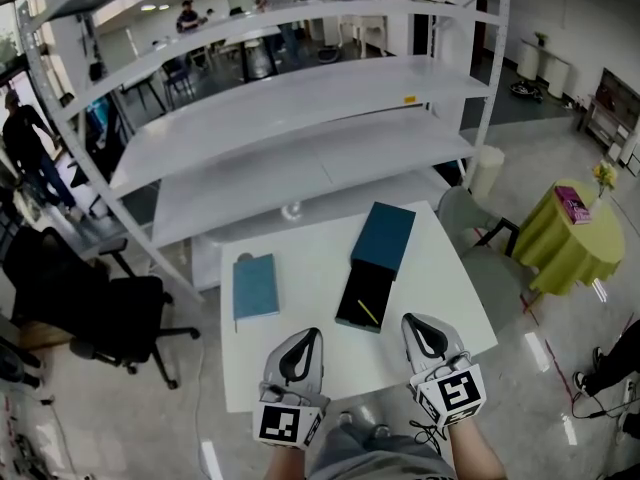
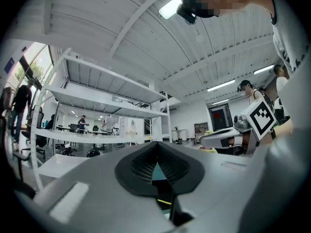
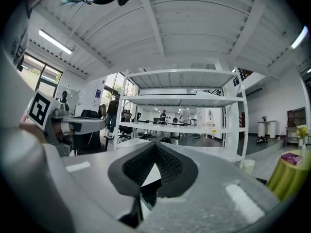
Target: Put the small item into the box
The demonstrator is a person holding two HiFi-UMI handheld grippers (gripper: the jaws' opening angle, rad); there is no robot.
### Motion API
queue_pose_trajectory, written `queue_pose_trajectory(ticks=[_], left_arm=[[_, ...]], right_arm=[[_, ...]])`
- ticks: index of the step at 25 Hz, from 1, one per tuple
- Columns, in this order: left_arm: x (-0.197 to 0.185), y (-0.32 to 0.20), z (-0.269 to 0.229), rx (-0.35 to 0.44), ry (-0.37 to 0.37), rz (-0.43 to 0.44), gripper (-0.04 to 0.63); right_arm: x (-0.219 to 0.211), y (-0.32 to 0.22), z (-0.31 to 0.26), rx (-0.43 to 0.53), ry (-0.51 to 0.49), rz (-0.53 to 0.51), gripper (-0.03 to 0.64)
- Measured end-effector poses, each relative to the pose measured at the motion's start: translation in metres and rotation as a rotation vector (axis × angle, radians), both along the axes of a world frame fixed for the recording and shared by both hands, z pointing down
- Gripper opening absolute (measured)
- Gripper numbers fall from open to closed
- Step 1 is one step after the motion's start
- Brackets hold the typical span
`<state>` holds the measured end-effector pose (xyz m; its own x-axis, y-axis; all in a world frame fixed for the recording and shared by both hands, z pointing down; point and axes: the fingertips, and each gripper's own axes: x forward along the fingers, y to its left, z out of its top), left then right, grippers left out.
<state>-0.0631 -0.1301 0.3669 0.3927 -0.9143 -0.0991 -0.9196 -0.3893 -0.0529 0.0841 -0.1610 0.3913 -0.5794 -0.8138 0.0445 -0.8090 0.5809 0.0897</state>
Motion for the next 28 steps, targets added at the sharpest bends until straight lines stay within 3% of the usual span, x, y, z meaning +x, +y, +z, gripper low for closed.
queue_pose_trajectory(ticks=[28], left_arm=[[0.001, -0.001, -0.002, 0.001, 0.001, -0.002, 0.013]], right_arm=[[-0.004, 0.006, -0.015, 0.019, -0.017, -0.028, 0.003]])
